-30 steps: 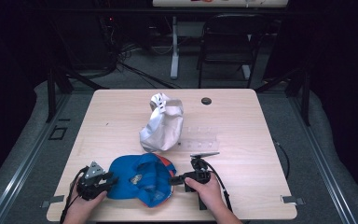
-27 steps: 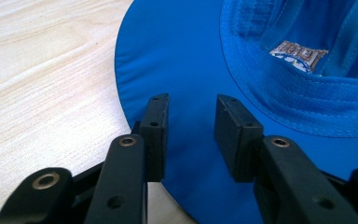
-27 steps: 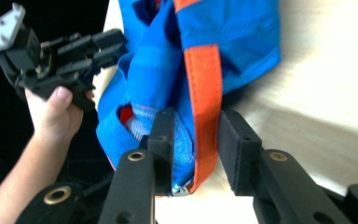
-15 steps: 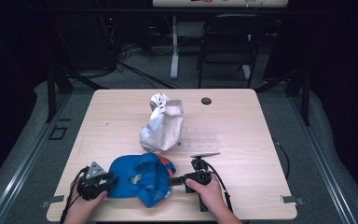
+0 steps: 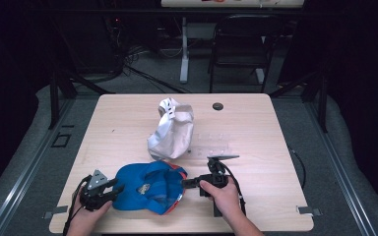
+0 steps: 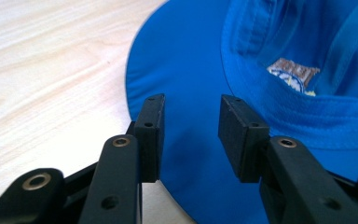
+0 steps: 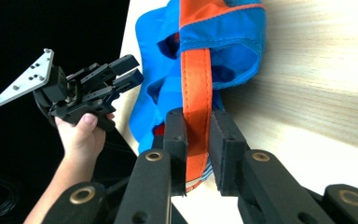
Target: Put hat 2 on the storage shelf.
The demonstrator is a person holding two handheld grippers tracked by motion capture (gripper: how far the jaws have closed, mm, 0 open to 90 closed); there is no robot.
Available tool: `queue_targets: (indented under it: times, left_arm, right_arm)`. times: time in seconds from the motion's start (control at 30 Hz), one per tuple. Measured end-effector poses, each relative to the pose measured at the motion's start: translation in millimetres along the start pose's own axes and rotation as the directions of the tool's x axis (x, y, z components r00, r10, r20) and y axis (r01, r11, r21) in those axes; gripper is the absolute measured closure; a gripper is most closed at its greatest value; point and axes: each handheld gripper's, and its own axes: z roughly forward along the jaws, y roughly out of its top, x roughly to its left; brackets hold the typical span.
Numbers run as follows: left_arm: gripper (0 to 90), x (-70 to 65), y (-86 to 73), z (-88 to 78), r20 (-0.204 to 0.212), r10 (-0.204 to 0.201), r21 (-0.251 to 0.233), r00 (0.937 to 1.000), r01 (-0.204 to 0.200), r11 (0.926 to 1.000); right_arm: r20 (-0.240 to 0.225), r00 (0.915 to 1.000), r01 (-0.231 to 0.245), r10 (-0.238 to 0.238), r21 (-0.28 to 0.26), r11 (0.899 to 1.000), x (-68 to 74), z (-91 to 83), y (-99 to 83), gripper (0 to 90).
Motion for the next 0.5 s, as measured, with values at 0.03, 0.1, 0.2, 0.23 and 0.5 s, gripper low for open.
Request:
queue_targets:
  times: [0.03,0.1,0.2,0.23,0.5]
  left_arm:
    - [61.2,0.0,-0.1,-0.6,-0.002,-0.007,-0.009,1.0000,0.007,0.9999]
    - [59.9,2.1,-0.2,-3.0,-0.003,-0.018,-0.022,0.9998,0.018,0.9996]
    - [59.5,4.6,-0.8,-5.0,-0.011,-0.038,-0.037,0.9992,0.038,0.9986]
    - [59.4,6.1,-0.9,-6.0,-0.017,-0.041,-0.041,0.9990,0.041,0.9983]
    - [59.4,10.9,-1.7,-10.1,-0.018,-0.068,-0.048,0.9976,0.067,0.9966]
  right_arm:
    - [0.000,1.0000,0.000,0.000,0.000,1.000,0.0,0.0,0.0,78.4]
    - [0.001,0.9999,0.010,-0.010,0.023,1.000,4.2,-4.0,2.4,78.5]
    - [-0.010,0.9997,0.022,-0.022,0.041,0.999,12.5,-8.9,5.1,78.5]
    - [-0.010,0.9996,0.027,-0.026,0.039,0.999,14.9,-10.0,5.8,78.6]
    - [0.012,0.9984,0.055,-0.056,0.084,0.995,34.1,-34.5,13.6,78.7]
